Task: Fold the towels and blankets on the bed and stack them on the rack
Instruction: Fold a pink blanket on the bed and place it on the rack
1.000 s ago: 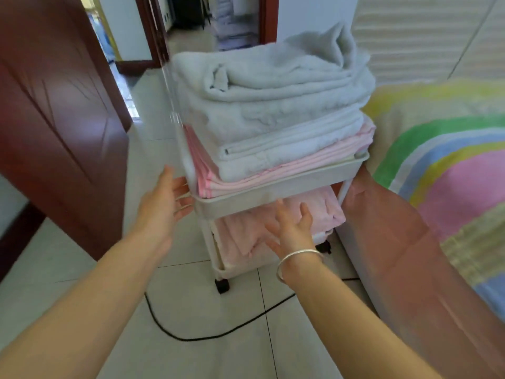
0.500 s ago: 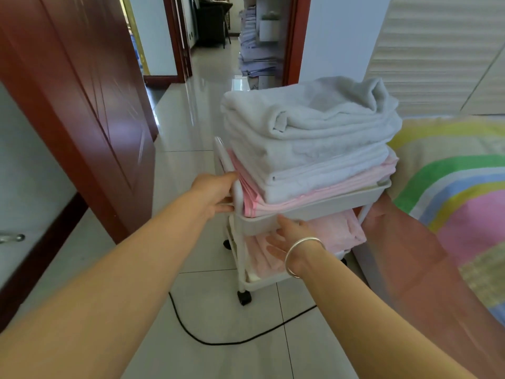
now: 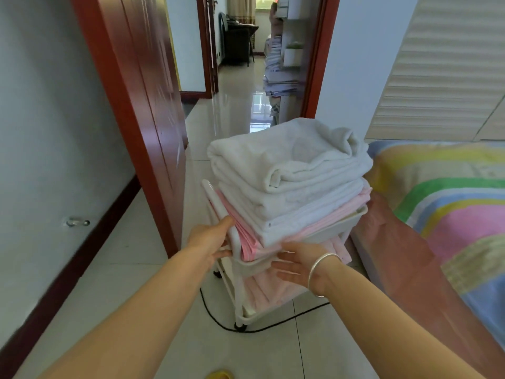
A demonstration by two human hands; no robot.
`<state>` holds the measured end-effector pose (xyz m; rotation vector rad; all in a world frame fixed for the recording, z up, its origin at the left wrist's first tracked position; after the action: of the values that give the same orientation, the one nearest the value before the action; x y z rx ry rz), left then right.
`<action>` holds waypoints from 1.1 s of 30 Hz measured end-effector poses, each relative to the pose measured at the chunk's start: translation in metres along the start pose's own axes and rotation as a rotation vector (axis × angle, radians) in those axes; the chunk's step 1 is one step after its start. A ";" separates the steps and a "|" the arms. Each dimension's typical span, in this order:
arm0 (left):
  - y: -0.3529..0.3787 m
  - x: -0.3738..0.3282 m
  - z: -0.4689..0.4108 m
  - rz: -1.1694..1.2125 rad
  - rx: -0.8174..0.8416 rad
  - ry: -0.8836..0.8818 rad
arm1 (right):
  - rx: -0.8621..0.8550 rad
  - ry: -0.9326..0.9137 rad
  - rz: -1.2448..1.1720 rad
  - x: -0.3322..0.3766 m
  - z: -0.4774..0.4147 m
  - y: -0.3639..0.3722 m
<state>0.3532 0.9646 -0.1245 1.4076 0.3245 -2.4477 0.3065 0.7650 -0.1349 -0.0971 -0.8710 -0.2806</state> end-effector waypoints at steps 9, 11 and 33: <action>-0.095 0.044 0.057 0.096 -0.083 -0.063 | -0.060 -0.013 0.050 -0.027 0.072 0.051; -0.120 0.049 0.063 0.096 -0.106 -0.056 | -0.027 -0.023 0.090 -0.037 0.082 0.066; -0.350 0.099 0.127 0.319 -0.475 -0.105 | 0.329 -0.097 0.342 -0.126 0.160 0.256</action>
<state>0.0768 1.2328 -0.1312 1.0338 0.5643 -2.0041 0.1833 1.0682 -0.1212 0.0475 -0.9690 0.1900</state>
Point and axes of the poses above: each hand's wrist, its own z-axis away from the middle knuckle, its own y-axis out of the palm, x = y × z, the point moved 6 cm from there along -z, towards the middle knuckle, and after that the axes turned 10 degrees about -x, right-handed, at the moved point
